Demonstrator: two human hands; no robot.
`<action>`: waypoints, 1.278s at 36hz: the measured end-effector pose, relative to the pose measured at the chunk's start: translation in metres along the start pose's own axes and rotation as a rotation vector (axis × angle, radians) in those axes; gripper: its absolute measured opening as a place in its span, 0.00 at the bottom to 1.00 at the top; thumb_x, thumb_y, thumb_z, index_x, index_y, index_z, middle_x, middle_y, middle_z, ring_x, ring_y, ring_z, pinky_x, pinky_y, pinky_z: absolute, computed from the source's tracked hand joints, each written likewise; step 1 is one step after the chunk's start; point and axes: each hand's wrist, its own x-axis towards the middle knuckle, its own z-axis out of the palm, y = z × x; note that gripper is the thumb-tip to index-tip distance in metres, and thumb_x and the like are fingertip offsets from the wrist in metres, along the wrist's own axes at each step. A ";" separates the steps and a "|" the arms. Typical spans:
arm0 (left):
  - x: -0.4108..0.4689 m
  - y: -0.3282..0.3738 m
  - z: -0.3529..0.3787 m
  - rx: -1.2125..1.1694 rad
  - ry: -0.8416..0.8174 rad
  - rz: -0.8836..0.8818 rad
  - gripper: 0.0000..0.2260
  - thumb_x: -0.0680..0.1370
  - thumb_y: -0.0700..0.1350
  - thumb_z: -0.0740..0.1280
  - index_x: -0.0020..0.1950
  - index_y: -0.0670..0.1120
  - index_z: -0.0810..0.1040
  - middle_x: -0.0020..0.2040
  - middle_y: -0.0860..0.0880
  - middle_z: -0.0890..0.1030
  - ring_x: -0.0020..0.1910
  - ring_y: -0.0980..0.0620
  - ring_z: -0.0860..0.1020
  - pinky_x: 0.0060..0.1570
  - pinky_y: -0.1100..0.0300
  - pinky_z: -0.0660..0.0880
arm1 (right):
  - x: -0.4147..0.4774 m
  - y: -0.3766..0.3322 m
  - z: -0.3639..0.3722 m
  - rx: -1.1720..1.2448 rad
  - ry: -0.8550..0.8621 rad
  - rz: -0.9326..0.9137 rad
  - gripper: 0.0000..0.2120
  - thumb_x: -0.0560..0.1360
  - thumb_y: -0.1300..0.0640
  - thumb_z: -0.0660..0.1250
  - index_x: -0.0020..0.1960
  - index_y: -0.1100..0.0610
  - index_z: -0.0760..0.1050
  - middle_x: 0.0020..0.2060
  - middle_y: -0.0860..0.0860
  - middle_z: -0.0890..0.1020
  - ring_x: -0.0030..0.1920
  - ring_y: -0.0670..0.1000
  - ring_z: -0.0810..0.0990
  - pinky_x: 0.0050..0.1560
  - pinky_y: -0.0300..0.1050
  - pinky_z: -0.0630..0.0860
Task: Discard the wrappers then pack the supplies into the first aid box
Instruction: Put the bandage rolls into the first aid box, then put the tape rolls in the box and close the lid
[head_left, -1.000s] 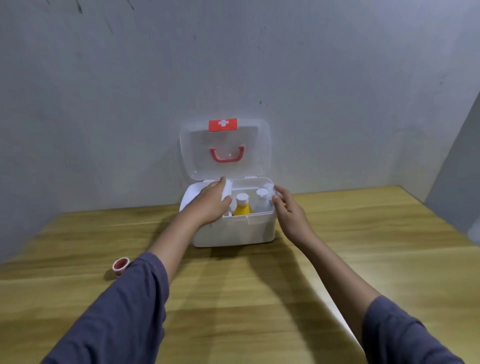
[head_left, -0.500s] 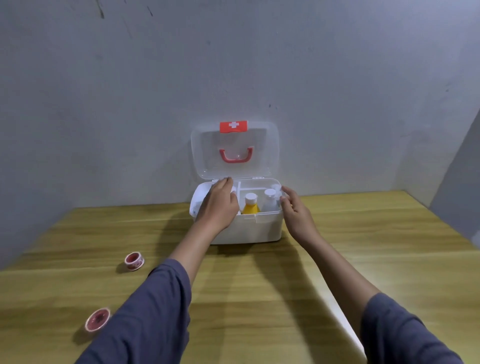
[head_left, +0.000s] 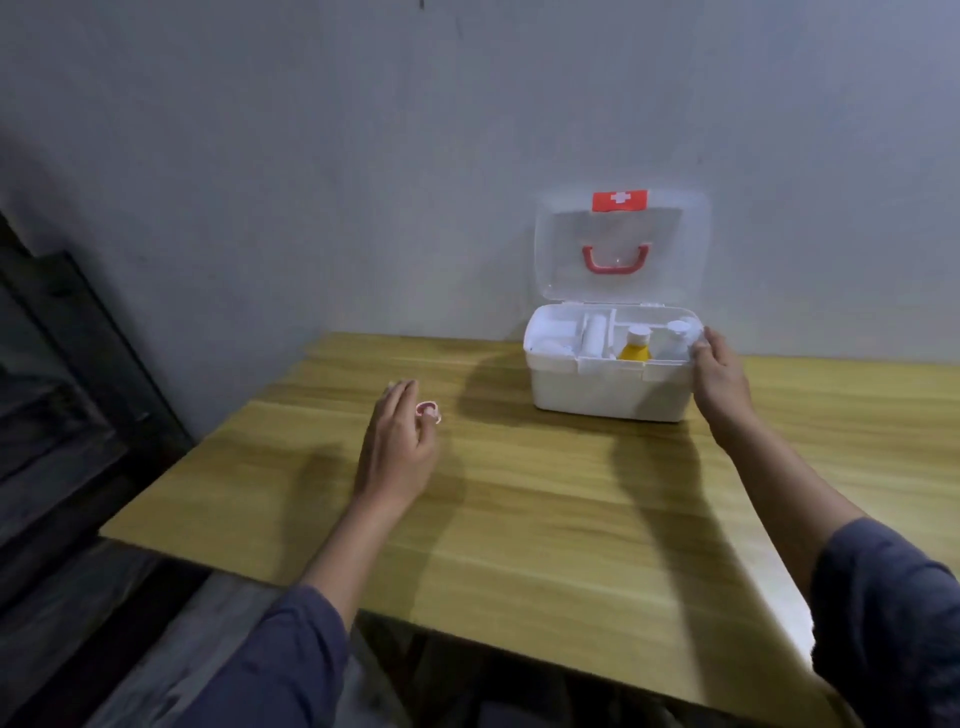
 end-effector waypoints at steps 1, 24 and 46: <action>-0.006 -0.007 -0.004 0.021 -0.002 -0.019 0.26 0.76 0.49 0.55 0.70 0.35 0.67 0.72 0.37 0.68 0.74 0.42 0.62 0.72 0.56 0.57 | -0.001 0.000 0.000 -0.010 0.004 -0.002 0.22 0.77 0.51 0.51 0.71 0.54 0.64 0.70 0.54 0.70 0.69 0.56 0.67 0.71 0.54 0.62; 0.062 -0.043 0.075 -0.109 -0.079 -0.126 0.06 0.75 0.35 0.64 0.51 0.35 0.75 0.54 0.37 0.77 0.52 0.39 0.78 0.47 0.55 0.71 | 0.006 0.013 0.007 -0.008 0.042 -0.100 0.20 0.81 0.54 0.51 0.72 0.54 0.62 0.71 0.52 0.68 0.70 0.53 0.65 0.70 0.48 0.61; 0.140 0.104 0.077 -0.442 -0.228 0.179 0.17 0.76 0.41 0.67 0.64 0.42 0.75 0.59 0.44 0.79 0.56 0.49 0.77 0.52 0.67 0.68 | 0.006 0.018 0.003 0.040 0.010 -0.160 0.20 0.81 0.54 0.52 0.72 0.55 0.62 0.71 0.50 0.68 0.71 0.49 0.64 0.69 0.41 0.60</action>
